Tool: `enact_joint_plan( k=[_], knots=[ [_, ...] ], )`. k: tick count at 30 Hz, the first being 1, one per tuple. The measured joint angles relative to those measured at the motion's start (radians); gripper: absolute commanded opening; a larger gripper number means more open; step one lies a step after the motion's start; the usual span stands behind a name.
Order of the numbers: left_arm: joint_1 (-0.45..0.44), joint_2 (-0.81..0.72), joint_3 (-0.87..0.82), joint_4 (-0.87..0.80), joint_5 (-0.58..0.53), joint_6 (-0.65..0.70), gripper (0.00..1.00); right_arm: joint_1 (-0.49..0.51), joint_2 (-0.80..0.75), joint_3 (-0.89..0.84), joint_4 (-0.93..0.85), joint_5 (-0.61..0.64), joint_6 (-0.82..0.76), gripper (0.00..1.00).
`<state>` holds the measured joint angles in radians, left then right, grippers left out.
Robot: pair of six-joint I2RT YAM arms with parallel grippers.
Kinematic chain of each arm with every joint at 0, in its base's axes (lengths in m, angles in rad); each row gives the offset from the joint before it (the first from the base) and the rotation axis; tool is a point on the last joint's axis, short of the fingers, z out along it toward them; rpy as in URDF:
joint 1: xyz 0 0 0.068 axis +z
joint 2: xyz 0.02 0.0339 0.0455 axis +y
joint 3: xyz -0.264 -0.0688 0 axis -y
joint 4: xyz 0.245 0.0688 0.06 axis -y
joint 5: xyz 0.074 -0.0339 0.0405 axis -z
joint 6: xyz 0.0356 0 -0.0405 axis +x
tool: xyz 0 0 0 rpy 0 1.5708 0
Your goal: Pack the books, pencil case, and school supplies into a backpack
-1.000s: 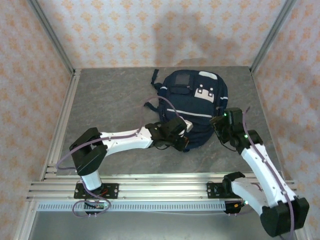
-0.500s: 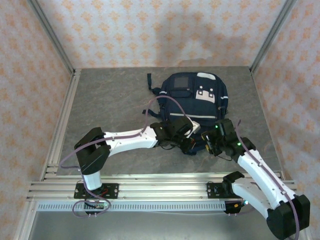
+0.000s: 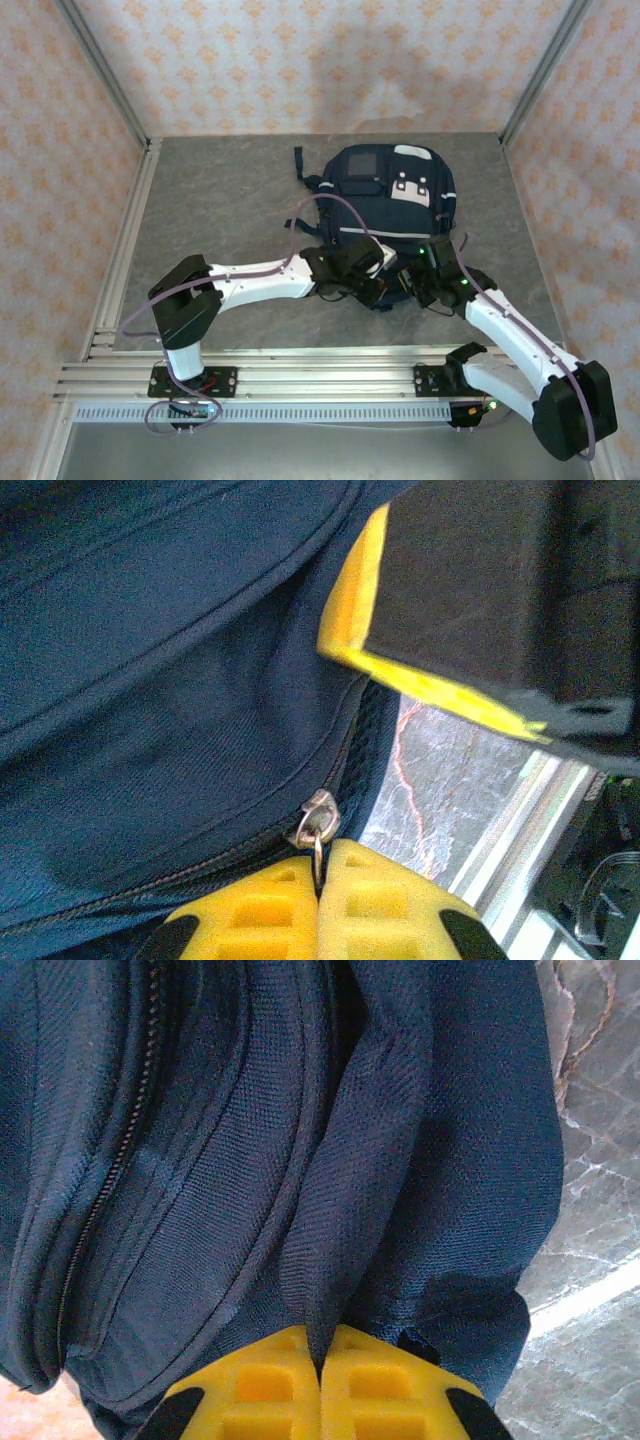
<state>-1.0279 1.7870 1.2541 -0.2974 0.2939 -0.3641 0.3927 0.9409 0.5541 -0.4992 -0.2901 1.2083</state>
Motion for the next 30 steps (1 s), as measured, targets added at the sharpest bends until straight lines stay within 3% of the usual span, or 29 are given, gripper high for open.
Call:
enact_joint_plan(
  k=[18,28,30],
  knots=[
    [0.137,-0.169,-0.249,0.074,-0.051,-0.004,0.0,-0.011,0.004,0.0,-0.003,0.069,-0.126,0.0],
    [0.145,-0.102,-0.169,0.074,-0.04,-0.004,0.0,-0.225,0.08,0.073,-0.063,0.087,-0.275,0.07],
    [0.145,-0.066,-0.126,0.058,-0.037,-0.003,0.0,-0.268,0.096,0.093,-0.069,0.103,-0.298,0.12]
  ],
)
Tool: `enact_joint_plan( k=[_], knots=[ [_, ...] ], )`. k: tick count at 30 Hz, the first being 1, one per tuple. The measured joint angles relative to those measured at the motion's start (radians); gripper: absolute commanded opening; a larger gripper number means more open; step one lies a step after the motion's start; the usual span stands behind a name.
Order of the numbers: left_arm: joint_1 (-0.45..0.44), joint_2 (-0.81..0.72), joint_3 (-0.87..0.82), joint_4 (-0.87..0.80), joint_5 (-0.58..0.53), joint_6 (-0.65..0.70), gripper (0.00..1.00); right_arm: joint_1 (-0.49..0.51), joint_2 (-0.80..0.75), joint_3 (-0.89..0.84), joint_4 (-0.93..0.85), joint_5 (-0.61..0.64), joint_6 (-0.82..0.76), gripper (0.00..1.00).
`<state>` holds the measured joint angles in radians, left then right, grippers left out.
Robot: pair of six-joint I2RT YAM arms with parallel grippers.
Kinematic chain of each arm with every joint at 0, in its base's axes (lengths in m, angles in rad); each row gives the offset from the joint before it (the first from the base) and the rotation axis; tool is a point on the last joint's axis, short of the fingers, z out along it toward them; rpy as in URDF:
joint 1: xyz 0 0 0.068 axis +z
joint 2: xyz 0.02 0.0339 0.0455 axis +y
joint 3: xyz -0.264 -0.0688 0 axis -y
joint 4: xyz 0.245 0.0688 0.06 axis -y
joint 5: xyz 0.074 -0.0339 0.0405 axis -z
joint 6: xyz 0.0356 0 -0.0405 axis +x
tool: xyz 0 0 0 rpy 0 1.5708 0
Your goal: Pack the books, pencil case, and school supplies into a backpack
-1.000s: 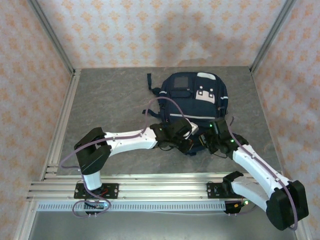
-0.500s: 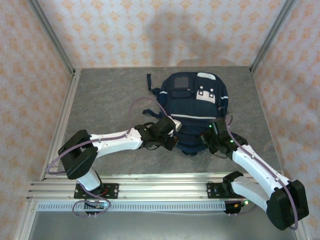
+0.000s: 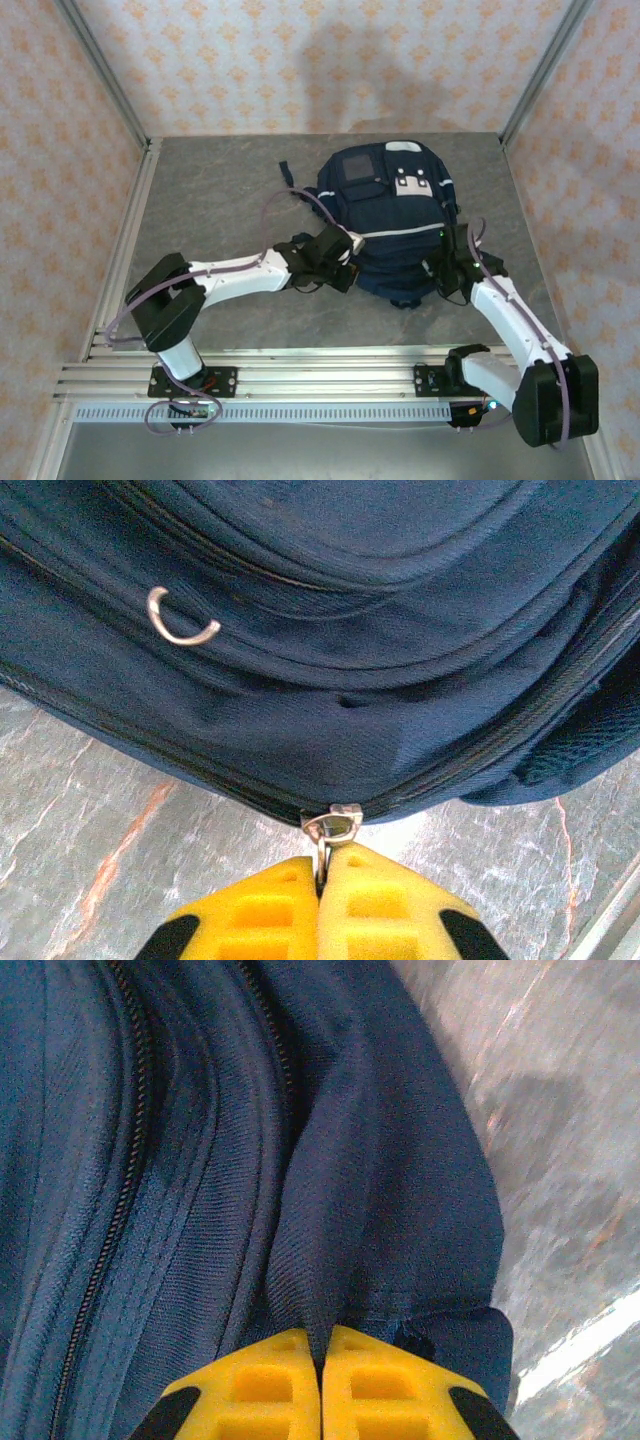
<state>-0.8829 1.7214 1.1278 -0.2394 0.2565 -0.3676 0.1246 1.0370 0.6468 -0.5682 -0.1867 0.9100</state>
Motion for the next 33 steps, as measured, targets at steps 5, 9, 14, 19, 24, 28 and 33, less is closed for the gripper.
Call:
enact_joint_plan(
  k=[5,9,14,19,24,28,33],
  knots=[
    [-0.005,0.087,0.129,-0.066,0.005,0.003,0.0,-0.053,0.033,0.079,-0.036,0.088,-0.048,0.58],
    [-0.026,0.111,0.18,-0.099,0.004,0.003,0.0,-0.048,0.001,0.135,-0.098,0.113,-0.043,0.57],
    [-0.059,0.111,0.189,-0.11,0.001,0.003,0.0,0.029,-0.146,0.132,-0.166,0.073,0.061,0.5],
    [-0.061,0.111,0.189,-0.109,0.001,0.003,0.0,0.165,-0.191,0.079,-0.14,-0.024,0.243,0.51],
    [-0.061,0.111,0.188,-0.109,0.001,0.003,0.0,0.311,-0.144,0.0,-0.058,-0.072,0.439,0.58],
    [-0.061,0.111,0.181,-0.103,0.001,0.003,0.0,0.361,-0.074,-0.004,0.002,-0.076,0.529,0.59],
    [-0.061,0.111,0.177,-0.1,0.001,0.003,0.0,0.369,-0.02,-0.004,0.039,-0.045,0.565,0.54]
  ],
)
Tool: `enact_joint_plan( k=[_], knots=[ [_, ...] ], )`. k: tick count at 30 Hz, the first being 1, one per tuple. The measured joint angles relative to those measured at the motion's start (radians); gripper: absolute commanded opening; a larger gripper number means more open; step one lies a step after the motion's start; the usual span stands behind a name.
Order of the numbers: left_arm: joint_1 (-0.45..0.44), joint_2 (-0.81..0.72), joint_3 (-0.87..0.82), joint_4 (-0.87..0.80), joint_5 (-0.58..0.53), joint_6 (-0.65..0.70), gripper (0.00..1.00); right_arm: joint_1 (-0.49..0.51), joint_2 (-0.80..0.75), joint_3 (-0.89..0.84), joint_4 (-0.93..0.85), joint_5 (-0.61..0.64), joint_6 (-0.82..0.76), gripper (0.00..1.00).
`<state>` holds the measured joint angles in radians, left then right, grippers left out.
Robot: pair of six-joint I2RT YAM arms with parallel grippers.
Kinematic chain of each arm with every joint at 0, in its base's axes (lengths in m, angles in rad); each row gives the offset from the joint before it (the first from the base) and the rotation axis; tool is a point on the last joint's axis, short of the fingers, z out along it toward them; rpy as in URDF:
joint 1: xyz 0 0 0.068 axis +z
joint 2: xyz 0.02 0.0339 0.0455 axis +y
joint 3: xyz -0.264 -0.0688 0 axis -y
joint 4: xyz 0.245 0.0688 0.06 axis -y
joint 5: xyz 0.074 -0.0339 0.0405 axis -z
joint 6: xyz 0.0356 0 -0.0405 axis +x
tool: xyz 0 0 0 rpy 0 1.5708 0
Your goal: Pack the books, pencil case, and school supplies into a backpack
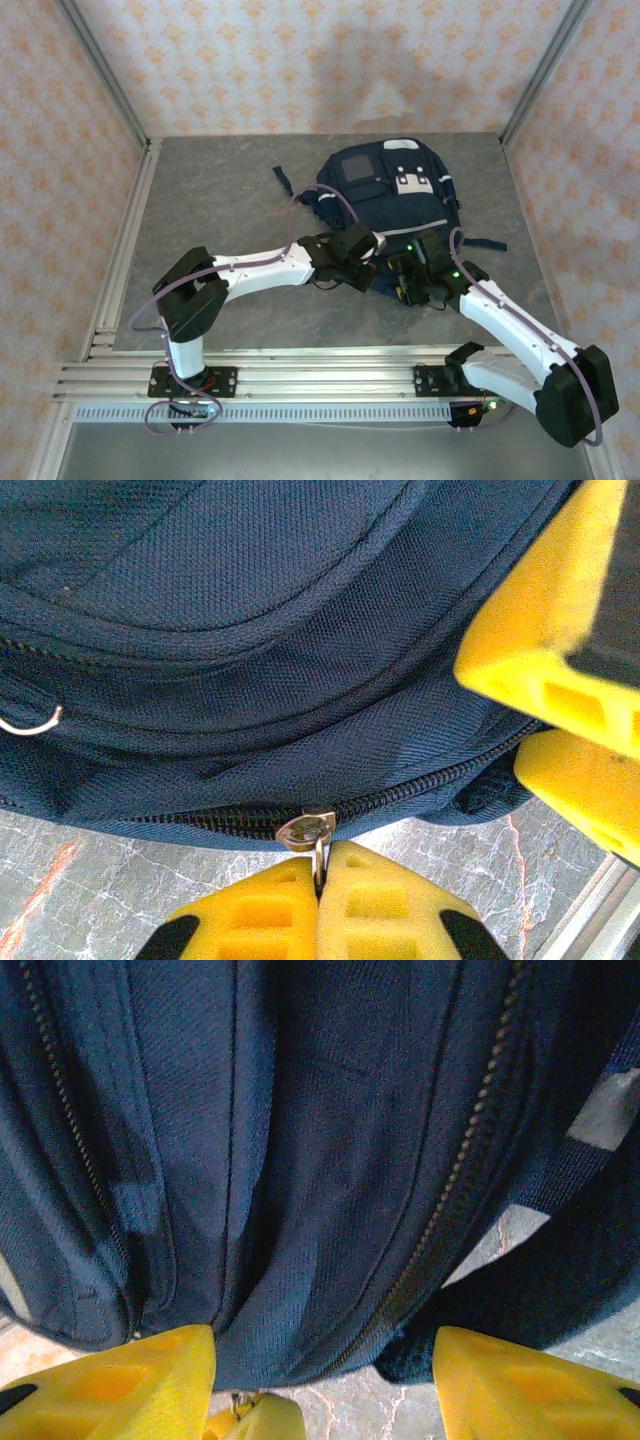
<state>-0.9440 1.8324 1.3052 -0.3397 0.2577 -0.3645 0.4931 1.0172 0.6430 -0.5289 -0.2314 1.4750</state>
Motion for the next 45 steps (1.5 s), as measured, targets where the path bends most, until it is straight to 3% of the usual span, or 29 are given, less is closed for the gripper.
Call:
enact_joint_plan(
  k=[8,11,33,39,45],
  knots=[
    [0.0,0.0,0.0,0.0,0.0,0.0,0.0,0.002,0.092,0.0,0.048,0.065,0.016,0.1],
    [-0.001,0.0,-0.002,0.001,-0.004,0.0,0.0,0.005,0.107,0.0,0.051,0.076,0.007,0.0],
    [0.068,-0.063,-0.124,0.083,-0.109,-0.023,0.0,0.0,-0.024,-0.034,0.021,0.161,-0.118,0.0],
    [0.074,-0.072,-0.13,0.093,-0.109,-0.027,0.0,-0.05,-0.033,-0.035,0.019,0.156,-0.217,0.0],
    [0.074,-0.072,-0.128,0.111,-0.099,-0.027,0.0,-0.163,-0.033,-0.032,0.013,0.106,-0.354,0.0]
  ],
)
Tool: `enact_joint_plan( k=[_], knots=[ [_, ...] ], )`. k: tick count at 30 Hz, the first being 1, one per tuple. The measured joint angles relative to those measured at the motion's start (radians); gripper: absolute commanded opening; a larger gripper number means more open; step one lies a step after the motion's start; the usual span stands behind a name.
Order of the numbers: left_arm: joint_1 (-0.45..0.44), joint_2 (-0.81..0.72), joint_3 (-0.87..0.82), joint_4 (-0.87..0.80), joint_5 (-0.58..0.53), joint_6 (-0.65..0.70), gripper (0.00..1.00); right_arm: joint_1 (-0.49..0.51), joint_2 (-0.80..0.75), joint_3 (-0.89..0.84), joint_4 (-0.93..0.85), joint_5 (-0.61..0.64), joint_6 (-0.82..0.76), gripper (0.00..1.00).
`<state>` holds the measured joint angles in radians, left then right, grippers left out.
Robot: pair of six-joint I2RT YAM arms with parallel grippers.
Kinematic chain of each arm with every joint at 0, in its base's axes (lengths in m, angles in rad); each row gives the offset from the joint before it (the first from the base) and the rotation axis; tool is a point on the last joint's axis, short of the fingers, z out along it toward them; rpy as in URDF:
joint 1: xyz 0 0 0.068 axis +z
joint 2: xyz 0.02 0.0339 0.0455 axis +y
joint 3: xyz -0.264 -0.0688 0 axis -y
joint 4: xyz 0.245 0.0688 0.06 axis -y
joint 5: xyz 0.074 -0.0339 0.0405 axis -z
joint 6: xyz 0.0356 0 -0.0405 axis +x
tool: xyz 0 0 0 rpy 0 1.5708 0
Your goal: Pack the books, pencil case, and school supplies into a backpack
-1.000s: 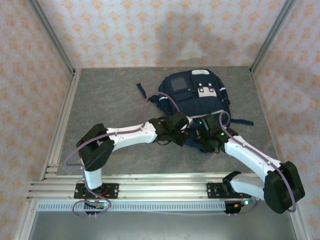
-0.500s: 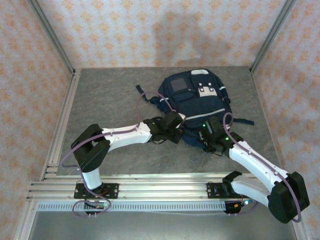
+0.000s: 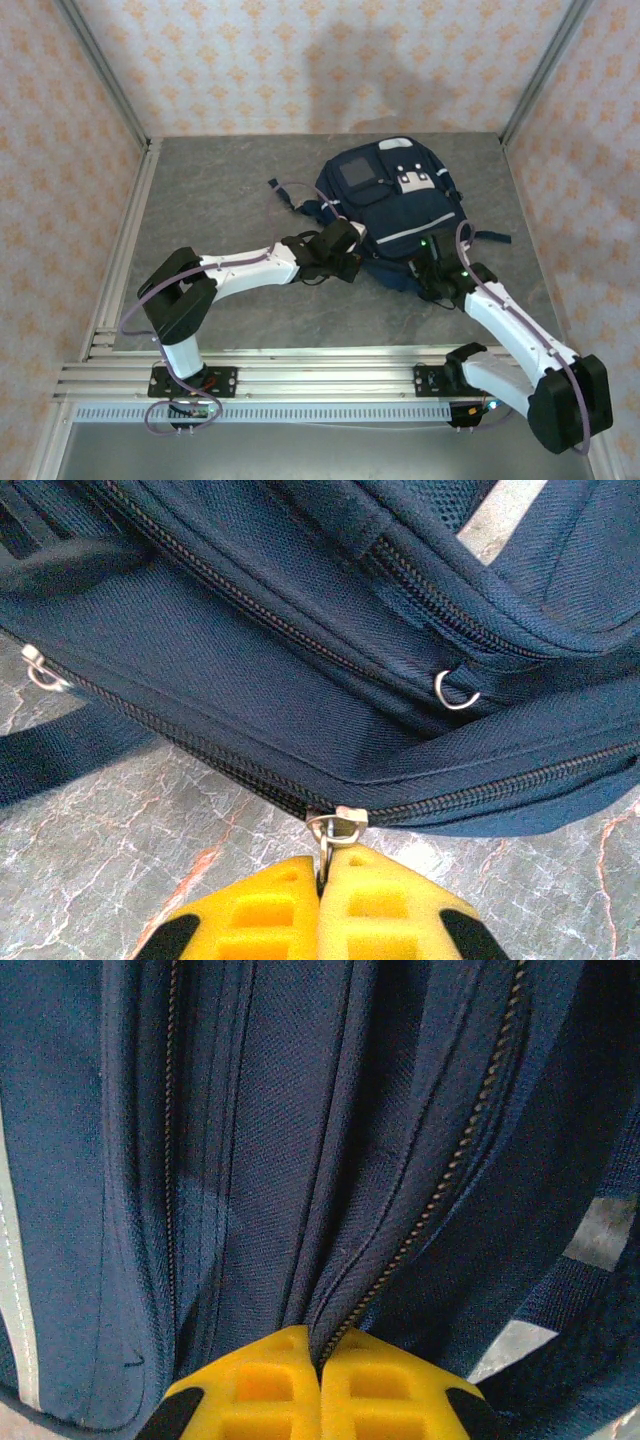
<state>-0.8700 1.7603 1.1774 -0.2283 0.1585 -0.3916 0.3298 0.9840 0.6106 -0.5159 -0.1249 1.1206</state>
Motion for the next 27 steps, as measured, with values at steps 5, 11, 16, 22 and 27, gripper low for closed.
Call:
enact_joint_plan(
  k=[5,11,16,22,27],
  knots=[
    [0.0,0.022,0.047,-0.003,0.014,0.0,0.0,-0.099,0.004,0.028,-0.027,-0.041,-0.113,0.0],
    [0.02,0.099,0.123,-0.034,0.021,0.0,0.0,-0.161,0.006,0.051,-0.069,-0.026,-0.203,0.0],
    [0.068,0.143,0.171,-0.075,0.025,-0.001,0.0,-0.17,0.006,0.051,-0.083,-0.011,-0.229,0.0],
    [0.082,0.152,0.197,-0.101,0.036,-0.001,0.0,-0.17,0.0,0.051,-0.087,-0.002,-0.251,0.0],
    [0.11,0.177,0.209,-0.117,0.05,0.0,0.0,-0.17,0.0,0.051,-0.086,-0.003,-0.266,0.0]
  ],
)
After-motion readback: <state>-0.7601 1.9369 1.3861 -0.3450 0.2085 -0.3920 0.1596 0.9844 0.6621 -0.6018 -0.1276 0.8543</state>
